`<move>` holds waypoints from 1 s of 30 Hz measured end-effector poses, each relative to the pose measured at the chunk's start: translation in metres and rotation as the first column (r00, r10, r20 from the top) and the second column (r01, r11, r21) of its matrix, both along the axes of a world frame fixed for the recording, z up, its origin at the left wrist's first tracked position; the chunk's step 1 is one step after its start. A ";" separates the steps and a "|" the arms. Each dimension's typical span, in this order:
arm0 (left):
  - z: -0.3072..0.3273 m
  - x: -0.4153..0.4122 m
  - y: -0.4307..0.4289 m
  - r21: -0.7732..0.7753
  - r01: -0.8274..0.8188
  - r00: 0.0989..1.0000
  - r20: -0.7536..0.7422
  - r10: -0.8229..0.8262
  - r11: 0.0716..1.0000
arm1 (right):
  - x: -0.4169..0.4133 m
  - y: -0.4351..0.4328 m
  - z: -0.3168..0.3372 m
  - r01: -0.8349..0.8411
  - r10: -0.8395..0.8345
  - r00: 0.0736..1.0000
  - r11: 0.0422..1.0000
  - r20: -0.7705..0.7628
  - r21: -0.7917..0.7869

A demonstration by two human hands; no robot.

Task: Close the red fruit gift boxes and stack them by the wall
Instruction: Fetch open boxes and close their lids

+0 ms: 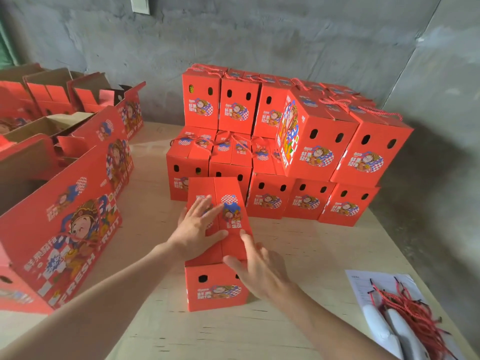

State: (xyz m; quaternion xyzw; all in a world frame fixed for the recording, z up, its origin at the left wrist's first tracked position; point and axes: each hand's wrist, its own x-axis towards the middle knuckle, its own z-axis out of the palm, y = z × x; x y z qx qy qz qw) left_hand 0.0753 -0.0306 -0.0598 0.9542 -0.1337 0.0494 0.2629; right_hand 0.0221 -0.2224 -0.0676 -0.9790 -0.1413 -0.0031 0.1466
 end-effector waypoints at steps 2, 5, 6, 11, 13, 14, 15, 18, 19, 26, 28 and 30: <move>-0.006 -0.014 -0.003 -0.312 -0.294 0.938 0.089 0.336 0.903 | -0.004 -0.012 -0.006 0.162 -0.108 0.982 0.902 -0.154 0.401; -0.012 -0.023 0.002 -0.442 -0.799 0.593 -0.465 0.657 0.408 | 0.003 -0.019 -0.026 0.614 -0.281 0.774 0.550 -0.567 0.566; -0.013 -0.023 0.003 -0.423 -0.873 0.485 -0.699 0.526 0.242 | 0.008 -0.017 -0.031 0.718 -0.226 0.667 0.447 -0.710 0.533; -0.017 -0.022 -0.005 -0.382 -0.910 0.367 -0.923 -0.113 0.162 | 0.039 0.007 -0.013 0.776 0.088 0.602 0.168 -0.794 0.608; -0.016 -0.017 -0.002 -0.437 -0.897 0.433 -0.899 -0.064 0.064 | 0.052 0.013 0.001 0.769 0.089 0.617 0.142 -0.782 0.623; -0.013 -0.014 0.000 -0.475 -0.880 0.475 -0.880 -0.005 0.004 | 0.060 0.015 0.006 0.743 0.044 0.654 0.148 -0.755 0.652; -0.010 -0.011 0.003 -0.512 -0.859 0.509 -0.858 0.067 -0.033 | 0.066 0.017 0.010 0.705 -0.021 0.703 0.157 -0.711 0.692; 0.005 0.000 0.003 -0.628 -0.778 0.619 -0.769 0.163 -0.006 | 0.077 0.023 0.024 0.598 -0.205 0.801 0.260 -0.562 0.758; 0.013 0.003 0.002 -0.672 -0.737 0.669 -0.712 0.215 0.072 | 0.077 0.025 0.031 0.557 -0.245 0.829 0.305 -0.502 0.772; 0.107 0.018 -0.005 -0.435 -0.151 0.959 0.152 0.238 0.888 | 0.078 0.057 0.111 0.160 0.080 0.975 0.402 -0.208 0.902; 0.120 0.019 -0.001 -0.190 -0.189 0.962 0.161 0.220 0.963 | 0.077 0.068 0.127 0.213 0.172 0.938 0.397 -0.301 0.892; 0.121 0.017 0.006 -0.107 -0.237 0.950 0.181 0.253 0.966 | 0.071 0.071 0.131 0.294 0.299 0.856 0.392 -0.423 0.872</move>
